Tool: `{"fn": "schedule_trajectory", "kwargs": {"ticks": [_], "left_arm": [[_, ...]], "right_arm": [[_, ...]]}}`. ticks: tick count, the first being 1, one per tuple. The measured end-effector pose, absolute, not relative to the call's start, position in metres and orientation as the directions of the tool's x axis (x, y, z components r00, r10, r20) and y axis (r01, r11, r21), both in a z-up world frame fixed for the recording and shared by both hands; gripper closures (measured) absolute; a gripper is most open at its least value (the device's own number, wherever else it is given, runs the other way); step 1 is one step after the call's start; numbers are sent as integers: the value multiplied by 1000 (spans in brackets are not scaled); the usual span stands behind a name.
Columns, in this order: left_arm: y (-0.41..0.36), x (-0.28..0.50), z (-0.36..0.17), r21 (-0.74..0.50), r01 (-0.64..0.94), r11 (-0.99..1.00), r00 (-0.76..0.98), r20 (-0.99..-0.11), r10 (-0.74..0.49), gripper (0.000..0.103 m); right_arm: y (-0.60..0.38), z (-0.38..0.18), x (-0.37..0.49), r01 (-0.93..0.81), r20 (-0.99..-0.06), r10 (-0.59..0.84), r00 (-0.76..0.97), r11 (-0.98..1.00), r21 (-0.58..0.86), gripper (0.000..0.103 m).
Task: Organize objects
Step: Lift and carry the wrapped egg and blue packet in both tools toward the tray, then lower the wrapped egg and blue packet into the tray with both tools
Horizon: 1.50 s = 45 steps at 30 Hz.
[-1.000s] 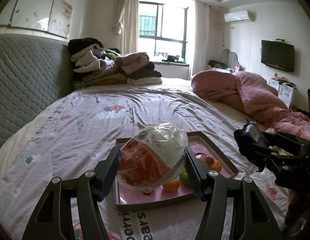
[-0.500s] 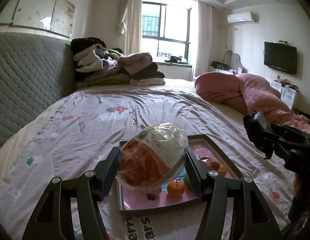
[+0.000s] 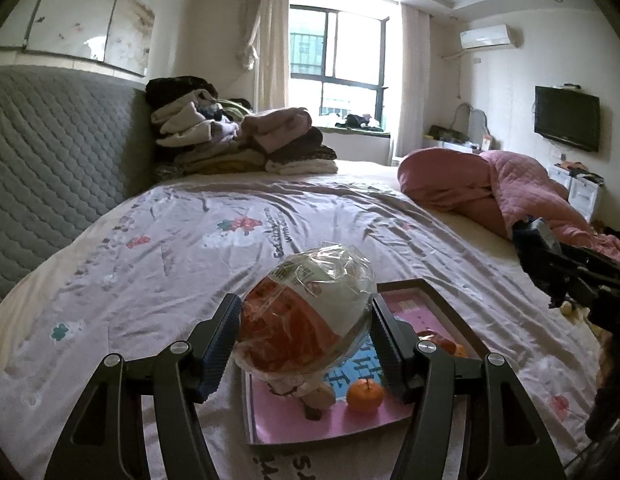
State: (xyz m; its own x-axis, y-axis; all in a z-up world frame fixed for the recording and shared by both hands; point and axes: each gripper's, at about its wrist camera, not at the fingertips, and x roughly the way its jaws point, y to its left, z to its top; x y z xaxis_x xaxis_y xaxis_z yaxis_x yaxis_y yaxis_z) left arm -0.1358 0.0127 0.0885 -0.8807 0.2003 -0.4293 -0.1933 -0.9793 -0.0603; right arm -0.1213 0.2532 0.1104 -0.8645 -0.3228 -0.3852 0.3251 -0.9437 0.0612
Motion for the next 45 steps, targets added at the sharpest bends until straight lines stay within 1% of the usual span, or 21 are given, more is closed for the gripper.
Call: {"fn": "schedule_trajectory", "kwargs": {"ticks": [8,28,36,45], "left_arm": [[6,-151,80,-61,-167,-984,-877,-447,176,38],[5,-169,44,-45,-136,-990,-843,-520,139,38],[5,-174,26,-53,-136,-989,-822,-551,143,38],[6,-177,11,-47,-135,-990,-804,-579,137,38]], "right_arm": [[257,106,-132,308,-393,-303,-868,-950,52,51],[263,62,-156,250,-511,-225,-830,-968,20,51],[262,37,-160,242,-576,-195,-794,-970,-6,51],[263,18,-163,246,-619,-195,-761,-969,3,51]]}}
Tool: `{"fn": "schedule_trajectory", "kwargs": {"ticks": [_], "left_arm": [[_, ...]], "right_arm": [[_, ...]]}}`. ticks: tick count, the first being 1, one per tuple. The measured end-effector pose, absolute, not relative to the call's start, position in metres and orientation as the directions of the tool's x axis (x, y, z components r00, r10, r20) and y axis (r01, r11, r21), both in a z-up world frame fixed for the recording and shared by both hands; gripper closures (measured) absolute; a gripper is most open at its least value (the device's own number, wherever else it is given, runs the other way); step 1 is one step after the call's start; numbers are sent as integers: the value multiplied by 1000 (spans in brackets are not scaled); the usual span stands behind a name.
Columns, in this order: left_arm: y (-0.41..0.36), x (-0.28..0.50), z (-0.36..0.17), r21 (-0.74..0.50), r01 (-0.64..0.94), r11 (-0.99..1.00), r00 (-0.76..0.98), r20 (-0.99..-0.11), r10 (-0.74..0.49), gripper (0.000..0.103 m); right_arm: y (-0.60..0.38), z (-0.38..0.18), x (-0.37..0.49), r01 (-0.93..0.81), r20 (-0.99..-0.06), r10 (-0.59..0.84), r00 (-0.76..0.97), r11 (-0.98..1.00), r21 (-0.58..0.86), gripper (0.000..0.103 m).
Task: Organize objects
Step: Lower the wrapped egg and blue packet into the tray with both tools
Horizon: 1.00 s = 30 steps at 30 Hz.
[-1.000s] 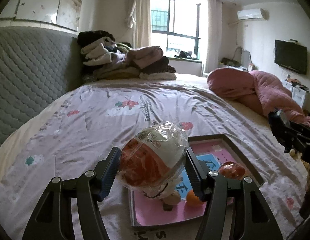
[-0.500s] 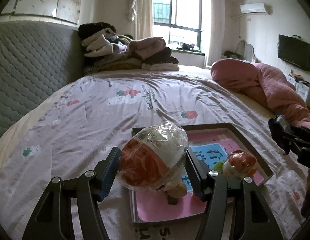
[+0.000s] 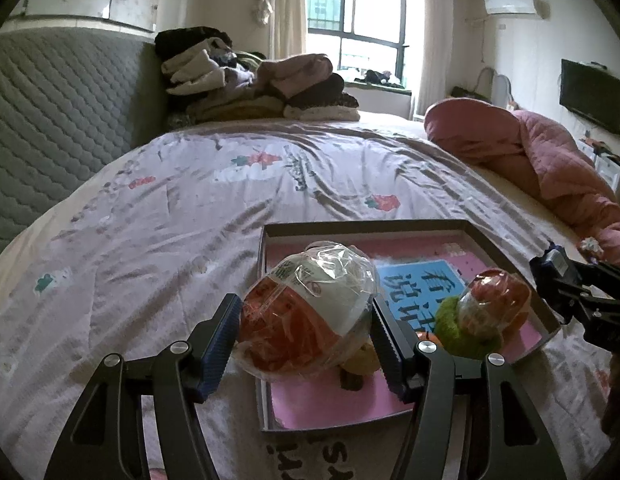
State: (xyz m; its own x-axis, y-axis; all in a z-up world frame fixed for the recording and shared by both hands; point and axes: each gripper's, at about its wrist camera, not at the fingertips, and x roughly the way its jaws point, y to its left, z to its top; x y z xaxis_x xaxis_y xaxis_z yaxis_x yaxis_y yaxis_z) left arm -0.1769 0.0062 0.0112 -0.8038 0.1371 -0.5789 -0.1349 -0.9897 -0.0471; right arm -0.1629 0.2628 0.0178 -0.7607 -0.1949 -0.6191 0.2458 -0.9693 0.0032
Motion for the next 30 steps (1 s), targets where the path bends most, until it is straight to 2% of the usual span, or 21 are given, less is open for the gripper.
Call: {"fn": "schedule_trajectory", "kwargs": {"ticks": [30], "left_arm": [[29,-180,-18,21,-170,-985,-766,-632,118,38]], "right_arm": [[252,-16,-171,251,-681,-159,-715,-967,-37,51]]}}
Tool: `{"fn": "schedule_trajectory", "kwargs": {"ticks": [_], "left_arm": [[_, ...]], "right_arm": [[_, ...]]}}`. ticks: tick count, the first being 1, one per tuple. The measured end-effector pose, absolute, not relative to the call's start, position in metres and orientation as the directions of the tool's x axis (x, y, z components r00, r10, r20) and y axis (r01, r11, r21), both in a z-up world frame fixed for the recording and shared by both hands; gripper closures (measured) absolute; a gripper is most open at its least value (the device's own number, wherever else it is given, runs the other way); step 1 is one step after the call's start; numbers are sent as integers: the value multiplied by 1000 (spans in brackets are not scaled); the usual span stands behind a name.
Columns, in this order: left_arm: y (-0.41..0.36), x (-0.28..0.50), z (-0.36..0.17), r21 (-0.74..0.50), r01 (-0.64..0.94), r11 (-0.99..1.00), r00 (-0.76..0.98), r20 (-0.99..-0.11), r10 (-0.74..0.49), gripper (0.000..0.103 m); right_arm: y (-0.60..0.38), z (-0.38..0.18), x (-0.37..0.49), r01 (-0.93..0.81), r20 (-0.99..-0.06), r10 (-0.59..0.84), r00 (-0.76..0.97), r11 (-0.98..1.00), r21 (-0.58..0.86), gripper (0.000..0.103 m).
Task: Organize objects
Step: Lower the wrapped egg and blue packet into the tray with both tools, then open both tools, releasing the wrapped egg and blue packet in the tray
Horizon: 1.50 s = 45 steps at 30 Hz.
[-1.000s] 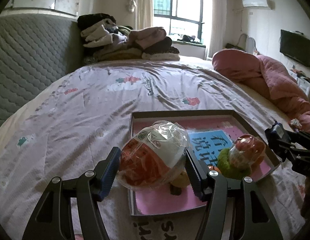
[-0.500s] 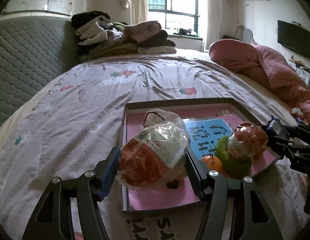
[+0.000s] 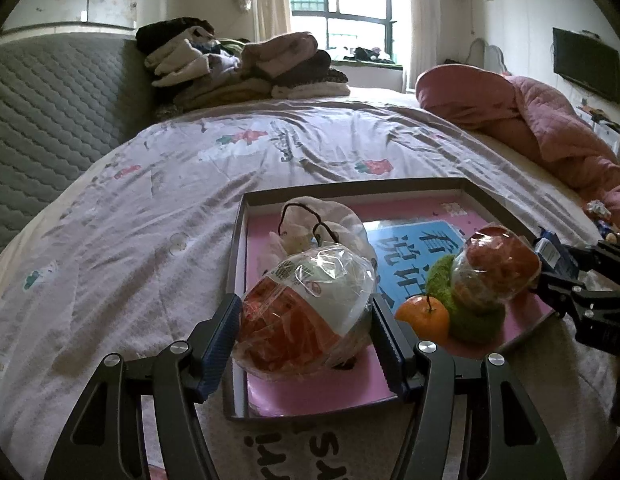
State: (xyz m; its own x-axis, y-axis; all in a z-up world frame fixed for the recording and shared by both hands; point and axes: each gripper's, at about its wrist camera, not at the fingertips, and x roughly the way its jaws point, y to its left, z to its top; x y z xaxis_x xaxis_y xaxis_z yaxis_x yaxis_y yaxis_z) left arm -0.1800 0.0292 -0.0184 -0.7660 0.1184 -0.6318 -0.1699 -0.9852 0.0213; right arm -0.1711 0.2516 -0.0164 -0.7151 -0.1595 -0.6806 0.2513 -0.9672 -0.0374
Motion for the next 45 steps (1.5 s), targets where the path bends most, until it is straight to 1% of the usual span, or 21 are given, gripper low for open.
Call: {"fn": "schedule_trajectory", "kwargs": {"ticks": [10,16,21,26,32,37,45], "left_arm": [[32,-181,-24,29,-181,-983,-757,-642,121,38],[35,-182,-28,36,-186,-982,-749,-652,118,38],[37,-183,-29,40,-192,-981,-746,-655,120,38],[39,-183,-31,43,-200,-979,-742,-660,122,38],[44,-186,-35,45,-206,-977,-732,-671,123,38],[44,-187,-37,47,-209,-977,-727,-675,123,38],[45,-188,-39,46,-208,-977,-722,-681,121,38]], "right_arm": [[247,-19,-170,257,-654,-149,-741,-964,-72,51],[238,-21,-171,269,-629,-122,-768,-952,-144,51],[224,-22,-169,308,-616,-127,-777,-931,-196,51],[218,-22,-171,323,-610,-132,-781,-922,-214,51],[205,-25,-169,359,-596,-138,-791,-894,-268,50],[200,-26,-169,380,-599,-150,-787,-882,-279,50],[203,-26,-170,361,-601,-133,-788,-891,-276,50]]}}
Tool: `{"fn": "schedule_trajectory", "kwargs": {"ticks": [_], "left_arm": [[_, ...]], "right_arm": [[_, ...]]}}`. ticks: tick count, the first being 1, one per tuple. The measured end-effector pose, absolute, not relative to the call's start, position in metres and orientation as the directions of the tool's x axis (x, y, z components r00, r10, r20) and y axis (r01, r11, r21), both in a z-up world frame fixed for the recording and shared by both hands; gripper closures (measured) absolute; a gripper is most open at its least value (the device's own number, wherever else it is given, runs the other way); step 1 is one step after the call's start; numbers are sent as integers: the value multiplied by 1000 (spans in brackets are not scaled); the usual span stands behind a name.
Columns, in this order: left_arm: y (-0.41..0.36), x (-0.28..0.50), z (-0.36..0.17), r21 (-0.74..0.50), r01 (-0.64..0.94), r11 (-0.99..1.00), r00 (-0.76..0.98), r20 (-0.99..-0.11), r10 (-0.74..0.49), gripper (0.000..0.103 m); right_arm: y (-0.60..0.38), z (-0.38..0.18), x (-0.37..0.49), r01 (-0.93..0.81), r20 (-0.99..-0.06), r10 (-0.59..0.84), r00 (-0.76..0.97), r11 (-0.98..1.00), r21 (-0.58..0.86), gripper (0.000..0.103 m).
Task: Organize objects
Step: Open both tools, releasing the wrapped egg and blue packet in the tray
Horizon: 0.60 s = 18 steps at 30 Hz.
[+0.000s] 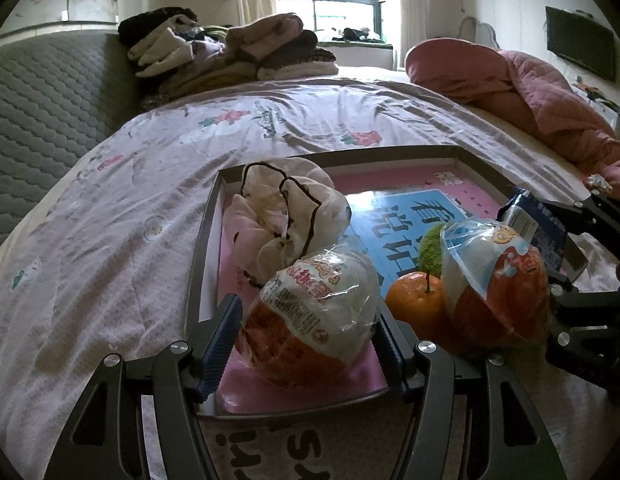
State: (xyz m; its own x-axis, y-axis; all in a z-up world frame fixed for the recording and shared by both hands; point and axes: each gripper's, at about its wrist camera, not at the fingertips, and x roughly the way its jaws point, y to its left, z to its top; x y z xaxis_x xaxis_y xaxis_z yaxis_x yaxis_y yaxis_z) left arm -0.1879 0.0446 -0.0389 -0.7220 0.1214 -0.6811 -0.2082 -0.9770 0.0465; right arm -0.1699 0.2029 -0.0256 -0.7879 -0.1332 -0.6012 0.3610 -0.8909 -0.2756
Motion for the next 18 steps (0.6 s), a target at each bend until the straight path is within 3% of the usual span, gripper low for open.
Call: {"fn": "schedule_trajectory", "kwargs": {"ticks": [18], "left_arm": [[42,-192,-41,30,-209,-977,-711,-691,131,38]], "right_arm": [[212,-26,-176,328,-624,-107,-774,-910,-251,46]]}}
